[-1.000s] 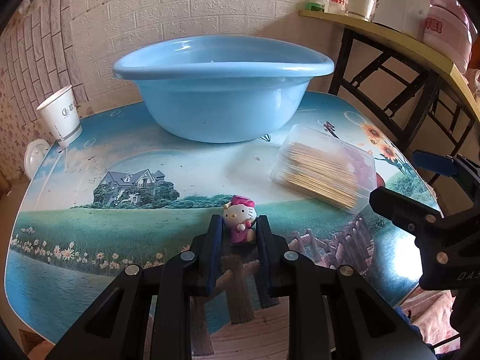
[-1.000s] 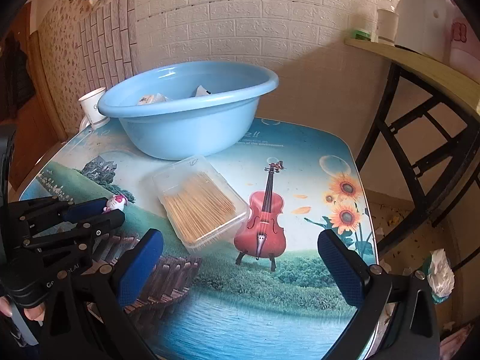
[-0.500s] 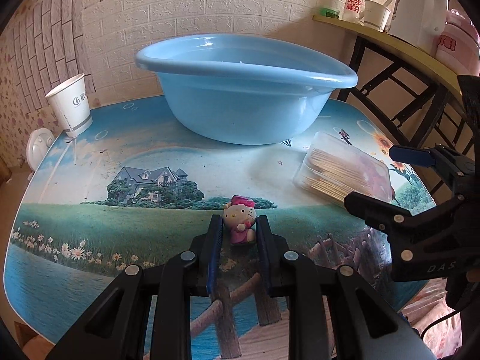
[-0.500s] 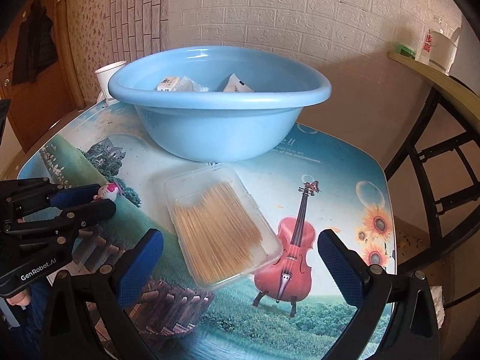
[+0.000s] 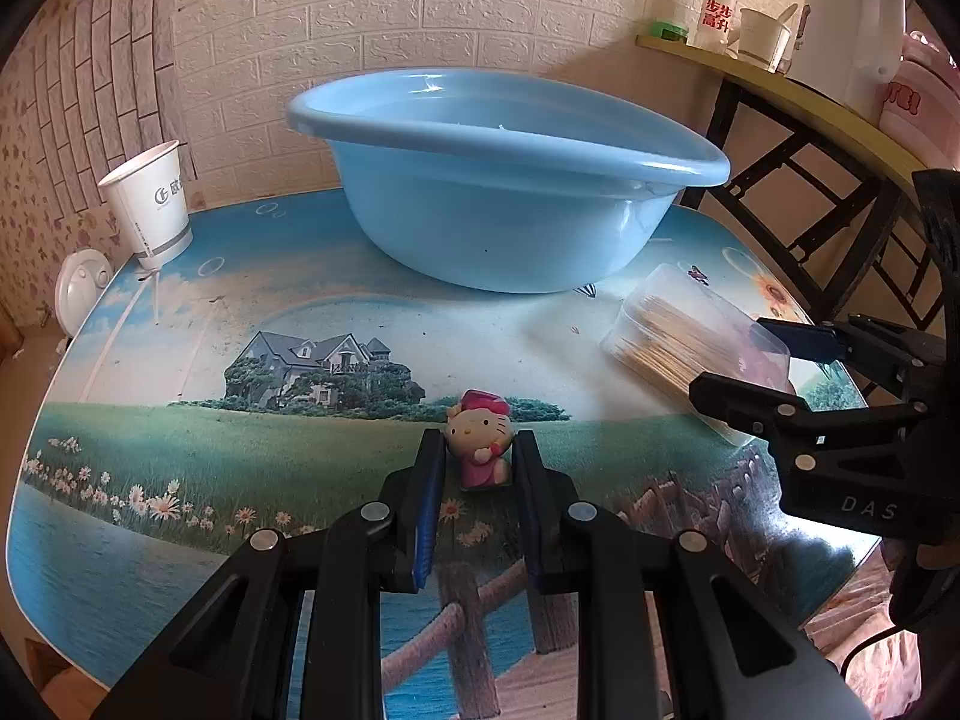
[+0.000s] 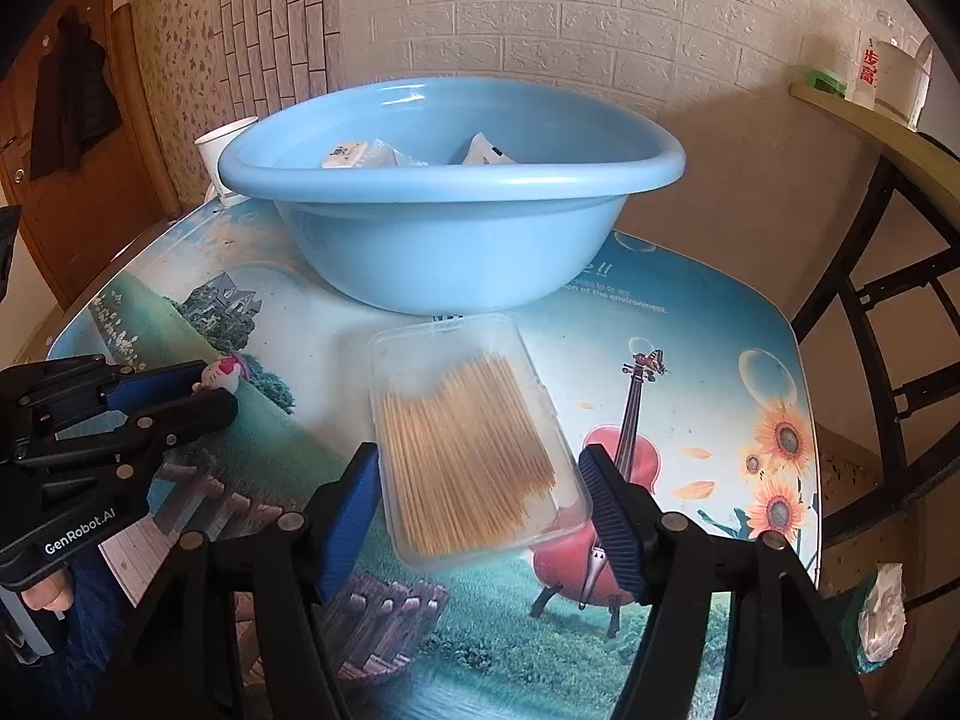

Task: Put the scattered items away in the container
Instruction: 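Lift the Hello Kitty figure and toothpick box above the table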

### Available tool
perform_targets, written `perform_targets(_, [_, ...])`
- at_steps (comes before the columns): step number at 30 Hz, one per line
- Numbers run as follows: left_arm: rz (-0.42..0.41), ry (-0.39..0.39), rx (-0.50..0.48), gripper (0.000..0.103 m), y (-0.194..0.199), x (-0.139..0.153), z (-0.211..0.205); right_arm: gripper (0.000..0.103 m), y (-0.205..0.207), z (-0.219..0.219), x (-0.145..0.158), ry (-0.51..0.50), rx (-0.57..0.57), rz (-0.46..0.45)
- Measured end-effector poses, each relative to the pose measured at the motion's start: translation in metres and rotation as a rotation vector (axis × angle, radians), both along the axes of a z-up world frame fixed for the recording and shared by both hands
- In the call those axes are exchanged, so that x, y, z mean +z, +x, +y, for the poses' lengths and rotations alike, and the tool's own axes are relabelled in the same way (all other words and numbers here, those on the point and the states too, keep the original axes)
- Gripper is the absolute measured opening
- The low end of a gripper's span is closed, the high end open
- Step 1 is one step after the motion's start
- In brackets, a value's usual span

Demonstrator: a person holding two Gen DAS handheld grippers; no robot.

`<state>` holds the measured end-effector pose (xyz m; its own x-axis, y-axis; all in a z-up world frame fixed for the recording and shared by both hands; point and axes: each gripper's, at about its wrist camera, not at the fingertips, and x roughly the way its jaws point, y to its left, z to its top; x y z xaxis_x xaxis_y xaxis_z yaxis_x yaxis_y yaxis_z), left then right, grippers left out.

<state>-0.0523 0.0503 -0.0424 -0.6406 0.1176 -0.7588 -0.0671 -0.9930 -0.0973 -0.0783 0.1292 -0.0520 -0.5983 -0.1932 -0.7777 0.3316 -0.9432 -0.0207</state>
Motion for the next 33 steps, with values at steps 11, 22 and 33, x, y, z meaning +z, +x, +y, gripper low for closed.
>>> perform_targets(11, [0.003, 0.008, 0.011, 0.021, 0.004, 0.002, -0.001, 0.068, 0.022, 0.003, 0.003, -0.016, -0.180, -0.026])
perform_targets(22, [0.017, -0.029, 0.006, 0.021, 0.006, -0.001, 0.003, 0.068, 0.037, 0.000, 0.005, -0.022, -0.242, -0.006])
perform_targets(33, [0.044, -0.071, 0.005, 0.022, 0.008, -0.003, 0.010, 0.068, 0.030, 0.000, -0.008, -0.047, -0.249, -0.022])
